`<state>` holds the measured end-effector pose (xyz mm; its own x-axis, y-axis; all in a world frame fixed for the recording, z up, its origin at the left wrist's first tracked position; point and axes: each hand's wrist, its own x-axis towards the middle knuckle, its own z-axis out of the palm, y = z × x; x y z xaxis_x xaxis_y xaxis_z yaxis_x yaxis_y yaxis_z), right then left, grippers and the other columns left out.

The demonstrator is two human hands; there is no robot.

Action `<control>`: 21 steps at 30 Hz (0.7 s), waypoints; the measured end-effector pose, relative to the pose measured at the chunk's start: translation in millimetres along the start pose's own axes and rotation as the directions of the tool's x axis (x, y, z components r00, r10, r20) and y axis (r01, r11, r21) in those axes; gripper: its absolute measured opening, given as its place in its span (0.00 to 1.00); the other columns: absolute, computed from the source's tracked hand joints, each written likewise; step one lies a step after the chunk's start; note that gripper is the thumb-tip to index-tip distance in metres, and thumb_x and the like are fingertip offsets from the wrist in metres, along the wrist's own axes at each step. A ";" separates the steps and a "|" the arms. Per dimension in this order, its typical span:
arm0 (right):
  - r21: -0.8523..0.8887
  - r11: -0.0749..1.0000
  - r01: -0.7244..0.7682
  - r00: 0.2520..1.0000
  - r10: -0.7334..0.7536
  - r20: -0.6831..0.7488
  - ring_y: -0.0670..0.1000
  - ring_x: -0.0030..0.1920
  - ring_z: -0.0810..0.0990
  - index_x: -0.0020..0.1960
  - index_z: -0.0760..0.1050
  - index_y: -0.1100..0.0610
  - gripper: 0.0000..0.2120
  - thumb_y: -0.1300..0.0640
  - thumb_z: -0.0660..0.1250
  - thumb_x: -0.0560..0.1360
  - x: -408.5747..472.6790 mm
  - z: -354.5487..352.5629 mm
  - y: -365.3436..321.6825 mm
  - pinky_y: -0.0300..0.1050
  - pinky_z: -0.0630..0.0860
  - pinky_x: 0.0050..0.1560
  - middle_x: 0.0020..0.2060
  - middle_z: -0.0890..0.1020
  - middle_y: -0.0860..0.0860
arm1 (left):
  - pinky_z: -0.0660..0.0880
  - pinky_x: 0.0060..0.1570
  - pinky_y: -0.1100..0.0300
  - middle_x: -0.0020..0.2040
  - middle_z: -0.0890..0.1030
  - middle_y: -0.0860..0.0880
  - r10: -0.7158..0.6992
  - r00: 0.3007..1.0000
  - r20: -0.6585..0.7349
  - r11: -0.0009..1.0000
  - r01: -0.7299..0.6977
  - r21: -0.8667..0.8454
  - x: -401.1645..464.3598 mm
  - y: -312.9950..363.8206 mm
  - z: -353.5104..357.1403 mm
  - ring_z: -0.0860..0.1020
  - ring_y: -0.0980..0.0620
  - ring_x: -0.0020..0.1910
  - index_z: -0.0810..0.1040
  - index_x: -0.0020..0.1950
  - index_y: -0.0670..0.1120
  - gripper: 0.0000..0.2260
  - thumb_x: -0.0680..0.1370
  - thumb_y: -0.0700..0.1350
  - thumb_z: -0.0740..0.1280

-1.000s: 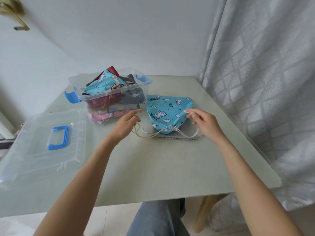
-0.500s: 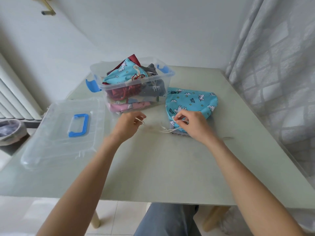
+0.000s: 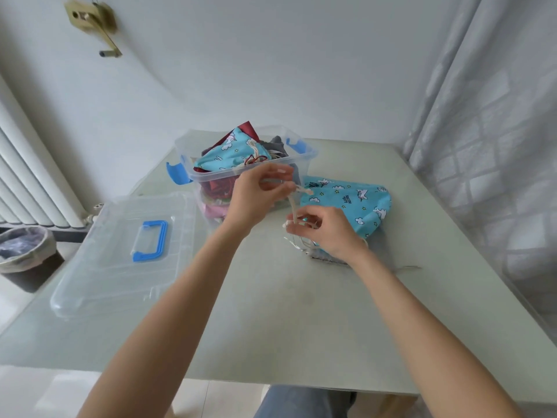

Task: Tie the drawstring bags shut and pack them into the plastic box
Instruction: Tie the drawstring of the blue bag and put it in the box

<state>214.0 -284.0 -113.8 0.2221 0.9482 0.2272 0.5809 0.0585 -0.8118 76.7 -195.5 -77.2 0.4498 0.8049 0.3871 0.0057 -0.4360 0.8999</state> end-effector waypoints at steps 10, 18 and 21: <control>0.300 0.944 -0.135 0.969 0.190 -0.160 0.43 0.26 0.73 0.50 0.77 0.59 0.05 0.61 0.68 0.74 -8.2 -46.5 14.0 0.35 0.70 0.27 0.37 0.84 0.50 | 0.76 0.52 0.56 0.51 0.82 0.52 -0.027 0.992 0.120 0.896 -0.029 0.443 -0.3 -20.7 29.7 0.80 0.54 0.48 0.77 0.56 0.47 0.10 0.79 0.49 0.63; 0.339 0.919 -0.201 0.944 0.275 -0.184 0.43 0.25 0.71 0.47 0.76 0.56 0.03 0.59 0.69 0.74 -4.5 -64.5 34.6 0.35 0.69 0.27 0.34 0.82 0.54 | 0.75 0.41 0.72 0.42 0.84 0.52 0.003 0.955 0.298 0.960 -0.086 0.268 6.8 -22.3 68.0 0.80 0.63 0.37 0.79 0.47 0.49 0.05 0.73 0.45 0.72; 0.390 0.899 -0.198 0.943 0.283 -0.175 0.43 0.27 0.72 0.48 0.77 0.60 0.03 0.61 0.68 0.75 -5.3 -67.6 43.2 0.35 0.70 0.29 0.40 0.83 0.57 | 0.76 0.40 0.67 0.40 0.83 0.50 -0.081 0.960 0.267 0.996 0.071 0.049 7.1 -21.7 71.2 0.81 0.59 0.37 0.79 0.45 0.47 0.01 0.75 0.42 0.69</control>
<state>290.8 -307.5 -113.7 0.5107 0.8562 0.0784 0.1730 -0.0130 -0.9848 143.4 -208.9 -108.3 0.6701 0.7008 0.2448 0.0816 -0.3973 0.9141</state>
